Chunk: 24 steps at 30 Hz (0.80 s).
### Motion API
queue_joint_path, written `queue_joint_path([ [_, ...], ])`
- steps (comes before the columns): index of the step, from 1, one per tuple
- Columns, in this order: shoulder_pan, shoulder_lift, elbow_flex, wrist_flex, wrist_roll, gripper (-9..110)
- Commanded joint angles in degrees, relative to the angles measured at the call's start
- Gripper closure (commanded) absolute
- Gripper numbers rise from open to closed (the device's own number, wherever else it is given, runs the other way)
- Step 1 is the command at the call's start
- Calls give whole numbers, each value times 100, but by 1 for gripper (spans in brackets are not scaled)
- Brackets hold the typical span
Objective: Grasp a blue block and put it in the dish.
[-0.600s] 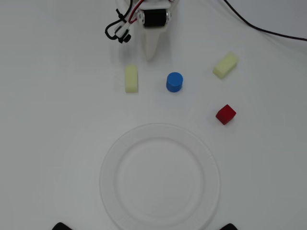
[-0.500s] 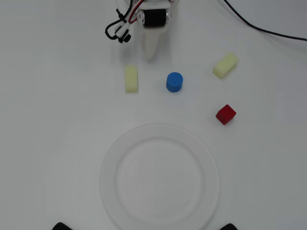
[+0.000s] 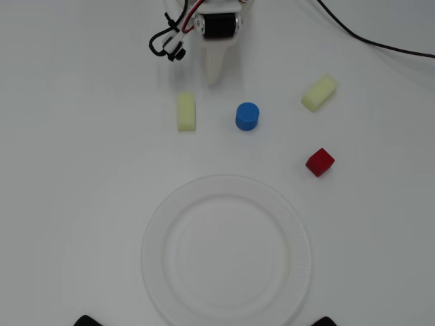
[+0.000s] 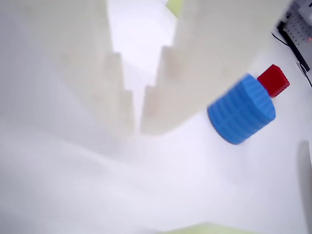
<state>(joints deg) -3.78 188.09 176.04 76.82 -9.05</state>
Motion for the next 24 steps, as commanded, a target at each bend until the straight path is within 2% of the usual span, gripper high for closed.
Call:
queue_joint_path([
  [1, 97, 914, 290, 378, 18, 101],
  [6, 185, -105, -721, 255, 0, 101],
  [14, 35, -2804, -2856, 158, 88, 99],
  [24, -580, -5396, -4852, 149, 483, 75],
])
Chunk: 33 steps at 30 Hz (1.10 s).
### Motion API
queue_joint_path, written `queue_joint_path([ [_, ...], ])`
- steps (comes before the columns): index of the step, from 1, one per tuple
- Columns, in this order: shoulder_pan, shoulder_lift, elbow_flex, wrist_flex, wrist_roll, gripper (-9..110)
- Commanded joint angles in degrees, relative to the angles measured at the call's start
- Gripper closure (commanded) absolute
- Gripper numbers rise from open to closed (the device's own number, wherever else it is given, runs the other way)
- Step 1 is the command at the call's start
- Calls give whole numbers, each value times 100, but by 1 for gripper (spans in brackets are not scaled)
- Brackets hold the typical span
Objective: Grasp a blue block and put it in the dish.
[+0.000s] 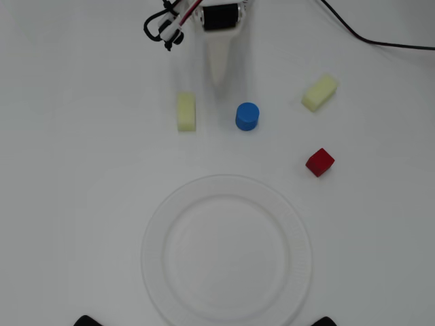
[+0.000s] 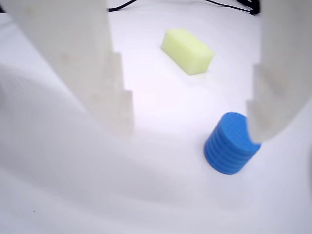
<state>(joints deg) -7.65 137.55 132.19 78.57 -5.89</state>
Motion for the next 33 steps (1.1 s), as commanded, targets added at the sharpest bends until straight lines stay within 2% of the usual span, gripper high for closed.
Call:
queue_joint_path([
  [1, -299, -527, -563, -79, 272, 72],
  [3, -554, -844, -694, -220, 510, 67],
  [7, -1046, -1336, -765, -686, 729, 65],
  [23, -1371, -3568, -642, -2408, 879, 68],
  [29, -1301, -3867, -809, -2479, 861, 79],
  [32, -1301, -3867, -853, -2479, 870, 96],
  [33, -1301, -3867, -853, -2479, 861, 97],
])
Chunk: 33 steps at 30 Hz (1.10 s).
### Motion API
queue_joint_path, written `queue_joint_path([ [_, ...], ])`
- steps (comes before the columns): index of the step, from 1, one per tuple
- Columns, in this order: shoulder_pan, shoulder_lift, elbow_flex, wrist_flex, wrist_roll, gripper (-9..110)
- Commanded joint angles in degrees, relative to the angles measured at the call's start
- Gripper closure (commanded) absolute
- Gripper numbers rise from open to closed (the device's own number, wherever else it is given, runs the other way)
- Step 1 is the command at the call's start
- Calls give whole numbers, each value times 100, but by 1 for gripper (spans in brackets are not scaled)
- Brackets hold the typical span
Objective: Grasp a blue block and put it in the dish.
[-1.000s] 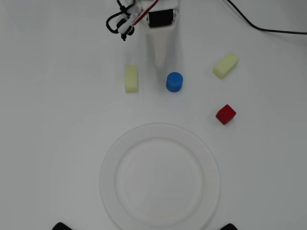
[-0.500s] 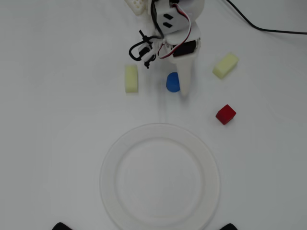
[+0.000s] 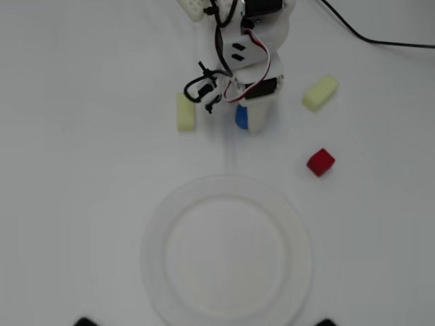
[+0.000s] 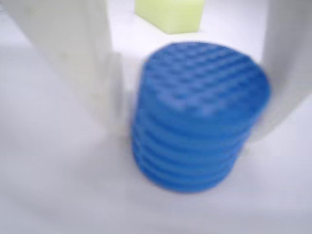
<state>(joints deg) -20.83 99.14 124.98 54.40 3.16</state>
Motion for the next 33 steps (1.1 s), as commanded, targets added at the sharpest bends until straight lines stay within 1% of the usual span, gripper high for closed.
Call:
queue_joint_path([
  [1, 18, 0, -132, -53, -62, 99],
  [2, 18, 62, -132, -53, -97, 101],
  [5, 97, 475, -53, -53, -114, 101],
  [10, 483, 1767, 105, -132, -519, 101],
  [15, 949, 3357, 923, -1503, -1310, 101],
  [19, 1187, 3674, 1125, -2443, -1538, 101],
  [21, 1257, 3604, 1248, -3138, -1705, 101],
  [23, 1292, 3208, 1107, -3551, -1775, 101],
  [26, 1336, 2241, 439, -3727, -1661, 101],
  [33, 1397, -105, -1336, -3735, -1318, 101],
])
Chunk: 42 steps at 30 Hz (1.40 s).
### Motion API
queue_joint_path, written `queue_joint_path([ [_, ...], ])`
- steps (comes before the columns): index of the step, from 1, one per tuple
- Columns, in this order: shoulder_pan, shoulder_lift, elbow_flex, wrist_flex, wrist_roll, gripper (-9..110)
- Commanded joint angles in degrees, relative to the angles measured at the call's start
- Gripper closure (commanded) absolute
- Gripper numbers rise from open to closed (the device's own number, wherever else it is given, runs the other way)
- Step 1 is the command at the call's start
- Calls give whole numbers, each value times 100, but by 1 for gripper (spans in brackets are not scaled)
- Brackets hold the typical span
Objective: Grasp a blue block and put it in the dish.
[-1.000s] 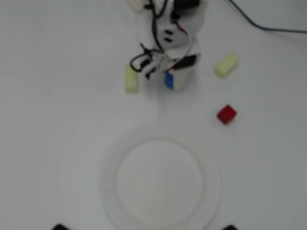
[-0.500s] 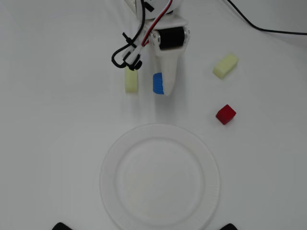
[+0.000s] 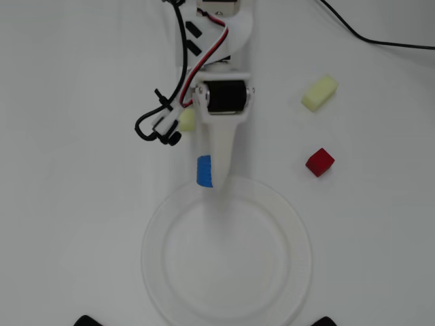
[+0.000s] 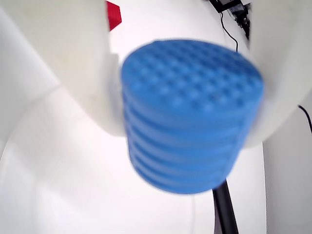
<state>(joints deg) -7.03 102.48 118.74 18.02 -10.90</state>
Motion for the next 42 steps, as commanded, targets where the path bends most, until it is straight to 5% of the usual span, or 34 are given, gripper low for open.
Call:
queue_joint_path([
  [1, 18, -712, -905, -88, 123, 101],
  [18, -123, -2496, -1573, -35, 26, 100],
  [24, -132, -2399, -1573, 193, 26, 87],
  [42, -70, 211, -1793, 2391, 272, 69],
])
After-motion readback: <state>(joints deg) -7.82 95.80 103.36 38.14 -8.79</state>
